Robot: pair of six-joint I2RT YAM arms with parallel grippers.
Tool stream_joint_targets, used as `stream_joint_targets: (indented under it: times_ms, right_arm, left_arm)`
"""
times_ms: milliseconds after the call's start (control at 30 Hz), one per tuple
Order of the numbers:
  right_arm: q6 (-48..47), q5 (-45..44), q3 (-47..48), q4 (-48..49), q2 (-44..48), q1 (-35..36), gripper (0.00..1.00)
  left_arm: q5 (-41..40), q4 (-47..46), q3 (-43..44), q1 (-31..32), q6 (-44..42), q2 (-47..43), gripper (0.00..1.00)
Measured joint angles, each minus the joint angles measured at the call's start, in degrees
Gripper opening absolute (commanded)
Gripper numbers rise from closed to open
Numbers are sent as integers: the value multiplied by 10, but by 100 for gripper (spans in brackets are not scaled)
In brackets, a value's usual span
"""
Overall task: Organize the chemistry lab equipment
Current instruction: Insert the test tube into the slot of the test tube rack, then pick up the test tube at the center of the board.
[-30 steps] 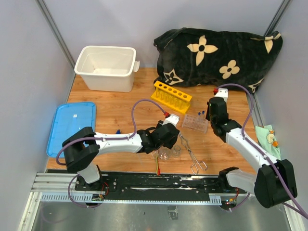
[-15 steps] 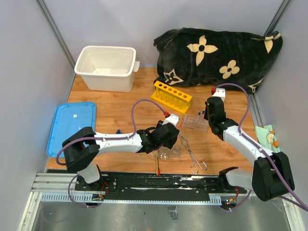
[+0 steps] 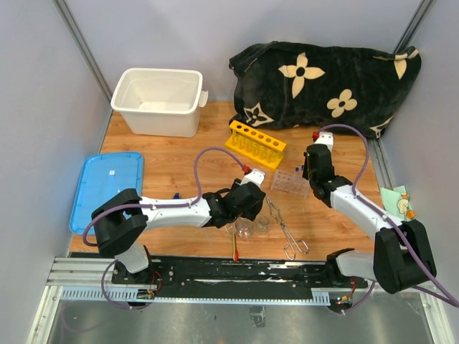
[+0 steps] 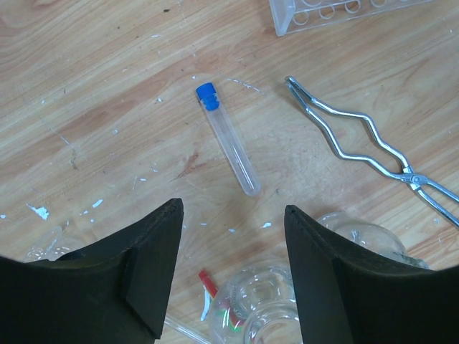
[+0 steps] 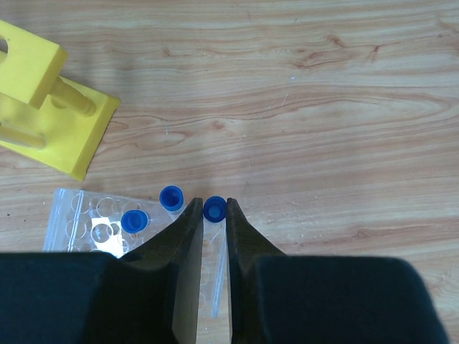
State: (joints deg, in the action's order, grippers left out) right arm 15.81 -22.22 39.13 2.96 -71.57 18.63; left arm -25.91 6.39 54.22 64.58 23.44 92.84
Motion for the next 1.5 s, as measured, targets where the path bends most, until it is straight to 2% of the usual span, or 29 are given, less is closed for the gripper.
stream_joint_targets:
  times_ms: [300,700,967,1200,1500]
  right_arm:
    - [0,2,0,0,-12,0,2]
    - [0,8,0,-3,-17,0,26]
    - [-2,12,5,-20,2,0,30]
    - [-4,12,14,-58,63,0,30]
    - [-8,14,57,-120,228,1,29]
  left_arm:
    - [0,-3,-7,-5,0,-9,63]
    - [1,-6,-10,-8,0,-9,63]
    - [4,-7,-10,-8,0,-9,63]
    - [10,-5,-10,-8,3,-9,62]
    - [29,46,48,-38,54,39,58]
